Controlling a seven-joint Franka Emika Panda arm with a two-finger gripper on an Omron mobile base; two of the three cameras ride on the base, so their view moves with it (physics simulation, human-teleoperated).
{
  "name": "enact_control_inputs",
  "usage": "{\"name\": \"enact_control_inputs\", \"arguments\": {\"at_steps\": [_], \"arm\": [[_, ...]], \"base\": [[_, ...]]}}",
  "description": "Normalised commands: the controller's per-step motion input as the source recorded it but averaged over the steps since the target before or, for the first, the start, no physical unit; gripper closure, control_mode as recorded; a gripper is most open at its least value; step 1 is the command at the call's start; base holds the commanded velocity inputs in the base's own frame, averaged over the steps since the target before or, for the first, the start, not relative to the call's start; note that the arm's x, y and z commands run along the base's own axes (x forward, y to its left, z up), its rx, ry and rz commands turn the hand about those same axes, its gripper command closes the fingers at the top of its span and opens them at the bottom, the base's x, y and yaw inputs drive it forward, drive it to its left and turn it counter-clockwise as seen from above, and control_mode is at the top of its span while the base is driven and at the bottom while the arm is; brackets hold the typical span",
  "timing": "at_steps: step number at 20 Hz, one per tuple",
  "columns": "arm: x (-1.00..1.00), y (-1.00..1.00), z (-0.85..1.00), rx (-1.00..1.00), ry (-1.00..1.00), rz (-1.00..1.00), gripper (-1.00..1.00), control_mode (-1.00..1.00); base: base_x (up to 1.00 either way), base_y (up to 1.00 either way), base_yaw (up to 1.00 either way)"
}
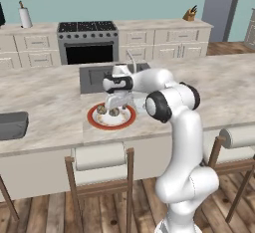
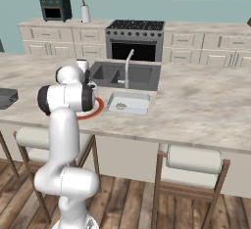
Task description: Place two dumplings into each of the tupperware containers and then place the containers in the fridge.
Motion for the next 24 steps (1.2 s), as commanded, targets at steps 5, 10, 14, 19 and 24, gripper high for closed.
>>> {"name": "enact_control_inputs", "arguments": {"at_steps": [5,10,14,19,24], "arm": [[0.36,0.04,-0.39,0.0,-0.03,0.01,-1.0,-1.0],[0.3,0.0,-0.05,0.0,-0.04,0.0,-1.0,-1.0],[0.15,0.0,-0.18,0.0,-0.03,0.0,-1.0,-1.0],[0.08,0.02,-0.21,0.0,0.0,0.0,-1.0,-1.0],[0.05,0.13,-0.11,-0.01,0.0,0.0,1.0,-1.0]], "base": [[0.0,0.0,0.0],[0.0,0.0,0.0],[0.0,0.0,0.0],[0.0,0.0,0.0],[0.0,0.0,0.0]]}}
